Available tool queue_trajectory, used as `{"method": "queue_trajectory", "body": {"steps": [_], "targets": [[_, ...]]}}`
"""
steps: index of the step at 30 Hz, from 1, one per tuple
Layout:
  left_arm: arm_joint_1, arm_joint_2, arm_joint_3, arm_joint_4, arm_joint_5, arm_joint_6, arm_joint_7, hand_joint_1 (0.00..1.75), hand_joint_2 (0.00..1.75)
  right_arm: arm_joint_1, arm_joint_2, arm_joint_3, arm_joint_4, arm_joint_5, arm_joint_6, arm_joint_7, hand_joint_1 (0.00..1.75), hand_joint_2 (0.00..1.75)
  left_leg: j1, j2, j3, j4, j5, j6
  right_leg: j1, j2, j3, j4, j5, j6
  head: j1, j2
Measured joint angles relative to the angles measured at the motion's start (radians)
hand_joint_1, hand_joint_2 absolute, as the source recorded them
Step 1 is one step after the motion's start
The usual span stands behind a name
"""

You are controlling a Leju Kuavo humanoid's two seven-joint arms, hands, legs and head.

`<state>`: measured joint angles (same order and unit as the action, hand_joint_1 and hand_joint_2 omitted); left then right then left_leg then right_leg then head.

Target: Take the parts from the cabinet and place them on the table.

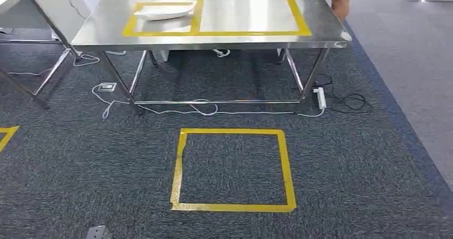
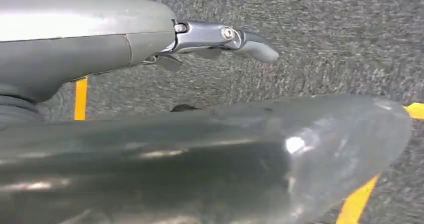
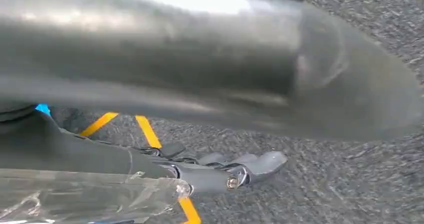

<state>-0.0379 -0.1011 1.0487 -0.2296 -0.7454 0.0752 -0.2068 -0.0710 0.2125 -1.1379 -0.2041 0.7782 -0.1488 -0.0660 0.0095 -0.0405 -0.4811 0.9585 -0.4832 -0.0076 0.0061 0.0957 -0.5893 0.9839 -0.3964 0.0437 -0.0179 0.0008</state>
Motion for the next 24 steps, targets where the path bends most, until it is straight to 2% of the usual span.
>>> {"method": "queue_trajectory", "body": {"steps": [1, 2, 3, 4, 5, 6, 7, 8, 9, 10, 11, 12, 15, 16, 17, 18, 19, 20, 21, 22, 23, 24], "targets": [[-0.002, -0.003, 0.001, 0.0, 0.0, 0.001, 0.009, 0.0, 0.0, 0.003, -0.003, 0.0, 0.0, 0.003, 0.0, 0.0, 0.0, 0.0, 0.003, 0.016, -0.005, -0.002, 0.006, 0.009, 0.0, -0.021, -0.004, 0.013, -0.01, 0.003, 0.001, 0.0], [-0.002, -0.001, 0.003, 0.0, 0.0, 0.003, 0.013, 0.0, 0.0, 0.003, -0.003, 0.0, 0.0, 0.005, 0.0, 0.0, 0.0, 0.0, 0.003, 0.023, -0.009, -0.002, 0.01, 0.017, 0.001, -0.056, -0.024, 0.054, -0.047, 0.008, 0.01, 0.0], [-0.001, -0.001, 0.005, 0.0, -0.002, 0.004, 0.015, 0.0, 0.0, 0.002, -0.003, 0.0, 0.0, 0.006, 0.0, 0.0, 0.0, 0.0, 0.0, 0.035, -0.013, -0.002, 0.013, 0.021, -0.001, -0.074, -0.058, 0.132, -0.096, 0.015, 0.013, 0.0], [0.002, -0.001, 0.006, 0.0, -0.003, 0.005, 0.016, 0.0, 0.0, 0.001, -0.003, 0.0, 0.0, 0.007, 0.0, 0.0, 0.0, 0.0, -0.001, 0.048, -0.019, -0.001, 0.017, 0.022, -0.002, -0.083, -0.095, 0.222, -0.139, 0.019, 0.013, 0.0], [0.003, -0.001, 0.007, 0.0, -0.007, 0.005, 0.016, 0.0, 0.0, 0.001, -0.003, 0.0, 0.0, 0.008, 0.0, 0.0, 0.0, 0.0, -0.002, 0.061, -0.023, -0.001, 0.02, 0.022, -0.003, -0.088, -0.124, 0.298, -0.171, 0.022, 0.013, 0.0], [0.004, -0.001, 0.008, 0.0, -0.008, 0.008, 0.019, 0.0, 0.0, 0.003, -0.003, 0.0, 0.0, 0.009, -0.001, 0.0, 0.0, 0.0, -0.003, 0.073, -0.028, -0.001, 0.022, 0.022, -0.003, -0.089, -0.135, 0.338, -0.183, 0.024, 0.013, 0.0], [0.004, -0.001, 0.009, 0.0, -0.009, 0.008, 0.022, 0.0, 0.0, 0.005, -0.003, 0.0, 0.0, 0.009, -0.005, 0.0, 0.0, 0.0, -0.003, 0.085, -0.03, -0.001, 0.024, 0.02, -0.004, -0.09, -0.118, 0.324, -0.17, 0.024, 0.013, 0.0], [0.003, -0.002, 0.01, 0.0, -0.011, 0.009, 0.026, 0.0, 0.0, 0.006, -0.003, 0.0, 0.0, 0.011, -0.007, 0.0, 0.0, 0.0, -0.003, 0.097, -0.031, -0.001, 0.025, 0.019, -0.004, -0.094, -0.076, 0.26, -0.138, 0.022, 0.013, 0.0], [0.003, -0.002, 0.011, 0.0, -0.013, 0.01, 0.028, 0.0, 0.0, 0.006, -0.003, 0.0, 0.0, 0.012, -0.01, 0.0, 0.0, 0.0, -0.003, 0.108, -0.03, -0.001, 0.026, 0.017, -0.004, -0.104, -0.014, 0.159, -0.098, 0.019, 0.013, 0.0], [0.002, -0.002, 0.012, 0.0, -0.016, 0.011, 0.03, 0.0, 0.0, 0.004, -0.004, 0.0, 0.0, 0.014, -0.013, 0.0, 0.0, 0.0, -0.003, 0.117, -0.026, 0.0, 0.026, 0.014, -0.003, -0.132, 0.047, 0.062, -0.066, 0.017, 0.013, 0.0], [0.001, -0.001, 0.012, 0.0, -0.018, 0.012, 0.032, 0.0, 0.0, 0.001, -0.004, 0.0, 0.0, 0.015, -0.015, 0.0, 0.0, 0.0, -0.008, 0.127, -0.026, 0.002, 0.026, 0.009, 0.001, -0.179, 0.078, -0.002, -0.073, 0.014, 0.014, 0.0], [0.001, -0.001, 0.013, 0.0, -0.018, 0.015, 0.033, 0.0, 0.0, -0.001, -0.004, 0.0, 0.0, 0.015, -0.015, -0.001, 0.0, 0.0, -0.012, 0.135, -0.027, 0.005, 0.025, 0.003, 0.002, -0.165, 0.074, -0.004, -0.064, 0.001, 0.011, 0.0], [-0.004, -0.002, 0.013, 0.0, -0.019, 0.017, 0.034, 0.0, 0.0, 0.006, -0.004, 0.0, 0.0, 0.016, -0.017, -0.002, 0.0, 0.0, -0.01, 0.16, -0.025, 0.002, 0.03, -0.013, 0.006, -0.135, 0.058, 0.001, -0.061, -0.016, 0.01, 0.0], [-0.004, -0.002, 0.013, 0.0, -0.019, 0.017, 0.034, 0.0, 0.0, 0.006, -0.004, 0.0, 0.0, 0.016, -0.018, -0.002, 0.0, 0.0, -0.007, 0.148, -0.029, 0.006, 0.023, -0.023, -0.002, -0.124, 0.068, -0.005, -0.052, -0.026, 0.011, 0.0], [-0.006, -0.001, 0.014, 0.0, -0.019, 0.017, 0.034, 0.0, 0.0, 0.005, -0.004, 0.0, 0.0, 0.017, -0.018, -0.003, 0.0, 0.0, -0.005, 0.097, -0.039, 0.029, -0.002, -0.029, -0.003, -0.118, 0.061, -0.006, -0.047, -0.032, 0.007, 0.0], [-0.004, -0.001, 0.014, 0.0, -0.019, 0.017, 0.034, 0.0, 0.0, 0.003, -0.004, 0.0, 0.0, 0.018, -0.019, -0.003, 0.0, 0.0, -0.004, 0.065, -0.07, 0.099, -0.051, -0.032, -0.004, -0.106, 0.055, -0.005, -0.042, -0.038, 0.005, 0.0], [-0.002, -0.001, 0.015, 0.0, -0.019, 0.018, 0.034, 0.0, 0.0, 0.002, -0.004, 0.0, 0.0, 0.018, -0.019, -0.004, 0.0, 0.0, -0.004, 0.053, -0.109, 0.185, -0.094, -0.033, -0.004, -0.094, 0.049, -0.005, -0.039, -0.039, 0.003, 0.0], [0.0, -0.002, 0.016, 0.0, -0.019, 0.018, 0.034, 0.0, 0.0, 0.002, -0.004, 0.0, 0.0, 0.019, -0.019, -0.005, 0.0, 0.0, -0.004, 0.05, -0.151, 0.273, -0.128, -0.034, -0.004, -0.08, 0.044, -0.005, -0.036, -0.04, 0.003, 0.0], [0.001, -0.004, 0.018, 0.0, -0.018, 0.019, 0.033, 0.0, 0.0, 0.003, -0.004, 0.0, 0.0, 0.025, -0.019, -0.005, 0.0, 0.0, -0.004, 0.046, -0.179, 0.329, -0.14, -0.034, -0.004, -0.065, 0.041, -0.005, -0.033, -0.038, 0.003, 0.0], [0.0, -0.009, 0.021, 0.0, -0.013, 0.03, 0.029, 0.0, 0.0, 0.004, -0.004, 0.001, 0.0, 0.037, -0.019, -0.004, 0.0, 0.0, -0.004, 0.044, -0.182, 0.331, -0.124, -0.034, -0.004, -0.052, 0.04, -0.005, -0.031, -0.035, 0.003, 0.0], [-0.003, -0.021, 0.026, 0.0, -0.005, 0.047, 0.027, 0.0, 0.0, 0.005, -0.005, 0.004, 0.0, 0.048, -0.02, -0.002, 0.0, 0.0, -0.003, 0.043, -0.166, 0.293, -0.088, -0.032, -0.004, -0.037, 0.039, -0.004, -0.03, -0.033, 0.003, 0.0], [-0.009, -0.029, 0.03, 0.0, 0.0, 0.066, 0.026, 0.0, 0.0, 0.005, -0.005, 0.007, 0.0, 0.054, -0.023, 0.001, 0.0, 0.0, -0.001, 0.039, -0.131, 0.217, -0.038, -0.03, -0.005, -0.023, 0.039, -0.002, -0.028, -0.03, 0.004, 0.0]]}}
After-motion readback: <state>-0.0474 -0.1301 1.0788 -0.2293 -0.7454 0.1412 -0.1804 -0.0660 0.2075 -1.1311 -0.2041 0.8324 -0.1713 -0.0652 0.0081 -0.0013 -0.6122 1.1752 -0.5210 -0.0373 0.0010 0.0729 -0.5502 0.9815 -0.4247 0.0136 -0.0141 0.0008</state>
